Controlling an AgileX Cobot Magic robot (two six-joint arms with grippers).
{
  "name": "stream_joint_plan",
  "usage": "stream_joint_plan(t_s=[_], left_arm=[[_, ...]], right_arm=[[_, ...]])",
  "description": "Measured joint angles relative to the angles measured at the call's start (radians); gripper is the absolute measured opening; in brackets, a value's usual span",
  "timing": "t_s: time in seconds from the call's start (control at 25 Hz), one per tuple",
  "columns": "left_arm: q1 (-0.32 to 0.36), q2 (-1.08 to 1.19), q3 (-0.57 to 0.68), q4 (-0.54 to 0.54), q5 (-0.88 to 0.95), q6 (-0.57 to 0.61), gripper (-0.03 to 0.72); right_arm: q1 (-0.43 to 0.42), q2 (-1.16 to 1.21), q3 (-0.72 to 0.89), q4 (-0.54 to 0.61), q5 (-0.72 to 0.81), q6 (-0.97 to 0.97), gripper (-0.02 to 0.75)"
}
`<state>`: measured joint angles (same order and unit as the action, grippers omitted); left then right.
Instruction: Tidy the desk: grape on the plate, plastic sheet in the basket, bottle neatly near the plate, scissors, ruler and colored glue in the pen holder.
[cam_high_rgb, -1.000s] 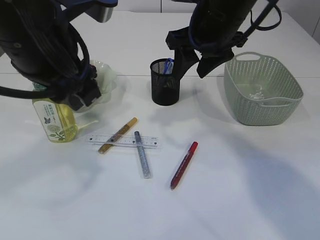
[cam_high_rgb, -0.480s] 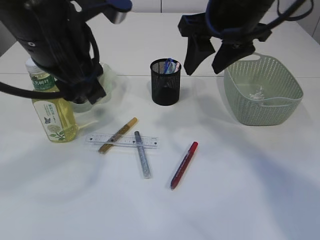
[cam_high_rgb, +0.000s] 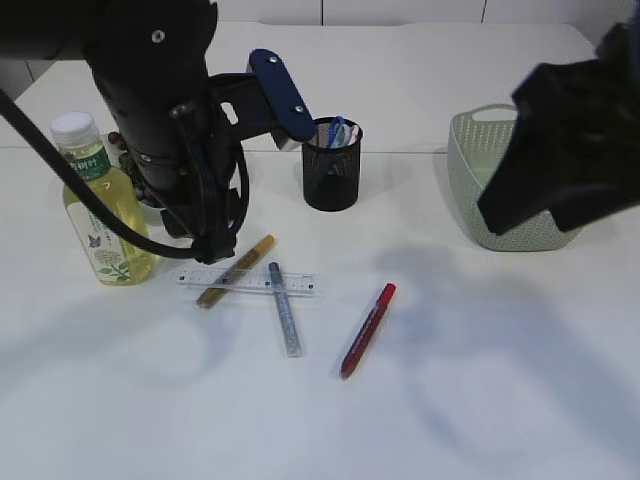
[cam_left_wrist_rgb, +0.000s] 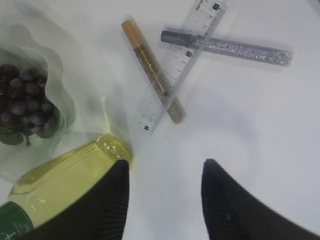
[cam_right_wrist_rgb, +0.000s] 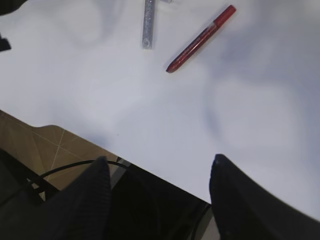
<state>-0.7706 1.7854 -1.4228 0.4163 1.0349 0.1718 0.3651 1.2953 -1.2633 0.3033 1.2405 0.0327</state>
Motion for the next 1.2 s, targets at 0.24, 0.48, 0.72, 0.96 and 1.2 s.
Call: stream_joint_plan(t_s=[0.24,0.48,0.72,0.96,1.2], left_arm=[[0.002,0.005,0.0,0.14,-0.12,-0.013,0.347],[0.089,0.042,0.0,0.055,-0.271,0.095,0.347],[0.184,0.137,0.0,-0.3,-0.235,0.533,0.346],[0.186,0.217,-0.004,-0.43,-0.237,0.816,0.346],[0.186,0.278,-0.004,-0.453,-0.258,0.87,0.346]], right_arm=[[0.0,-0.236,0.152,0.011,0.003,0.0,0.49],[0.0,-0.35,0.261,0.011,0.006,0.017,0.49],[0.0,-0.357,0.28,0.015,0.008,0.022,0.49],[0.0,-0.357,0.28,-0.008,0.008,0.022,0.49],[0.0,-0.357,0.28,-0.018,0.008,0.022,0.49]])
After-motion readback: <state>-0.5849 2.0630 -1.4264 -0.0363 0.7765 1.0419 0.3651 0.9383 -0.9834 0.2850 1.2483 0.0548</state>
